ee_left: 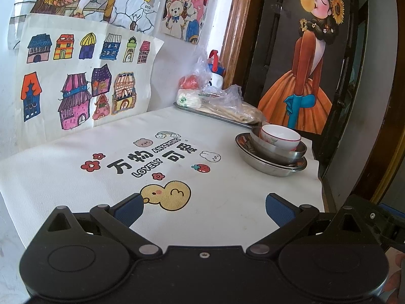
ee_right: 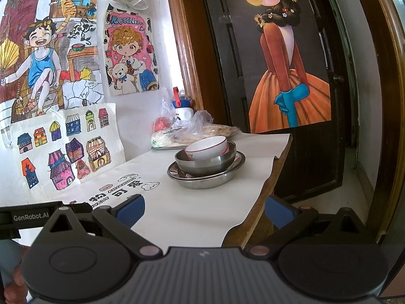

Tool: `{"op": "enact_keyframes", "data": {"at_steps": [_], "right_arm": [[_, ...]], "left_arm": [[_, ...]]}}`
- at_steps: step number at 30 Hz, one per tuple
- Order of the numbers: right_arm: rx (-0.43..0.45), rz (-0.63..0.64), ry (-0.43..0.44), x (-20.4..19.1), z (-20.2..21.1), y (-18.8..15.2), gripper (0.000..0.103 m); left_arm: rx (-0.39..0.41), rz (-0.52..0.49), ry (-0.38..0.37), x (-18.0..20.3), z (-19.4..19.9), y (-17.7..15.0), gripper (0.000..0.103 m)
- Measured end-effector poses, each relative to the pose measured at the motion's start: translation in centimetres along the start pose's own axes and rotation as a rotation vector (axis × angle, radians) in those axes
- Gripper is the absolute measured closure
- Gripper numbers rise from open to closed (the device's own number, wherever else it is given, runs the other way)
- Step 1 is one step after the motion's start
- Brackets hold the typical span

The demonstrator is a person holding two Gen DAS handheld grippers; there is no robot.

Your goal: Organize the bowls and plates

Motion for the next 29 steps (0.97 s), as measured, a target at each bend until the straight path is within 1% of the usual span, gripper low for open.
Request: {"op": "enact_keyframes", "data": {"at_steps": [19, 22, 25, 27, 29], "right_arm": [[-0.006, -0.002, 0.001, -0.15, -0.09, -0.23, 0.000], [-0.006, -0.002, 0.002, -0.12, -0.10, -0.18, 0.000], [-0.010, -0.001, 0.003, -0.17, -0.14, -0.29, 0.000], [-0.014, 0.000, 0.005, -0.26, -0.19, -0.41, 0.000], [-0.017, -0.001, 0.006, -0.30, -0.24, -0.44, 0.000]], "left_arm": [[-0.006, 0.000, -0.001, 0.00, -0.12, -0.31, 0.001], [-0.015, 0.001, 0.008, 0.01, -0.15, -0.32, 0.001], [0.001, 0.002, 0.001, 0.02, -0.01, -0.60, 0.001], [-0.007, 0.012, 0.005, -0.03, -0.11, -0.57, 0.001], [0.002, 0.019, 0.006, -0.13, -0.05, -0.59, 0.001]]}}
Point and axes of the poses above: each gripper's, at about its wrist camera, not at the fingertips, and z roughly against the way its jaws point, x to its right, y to its top, the point moved 1 cm from there along -z, roughly the way its jaws point, and after that the axes turned 1 degree about -x, right-handed, at the moved point
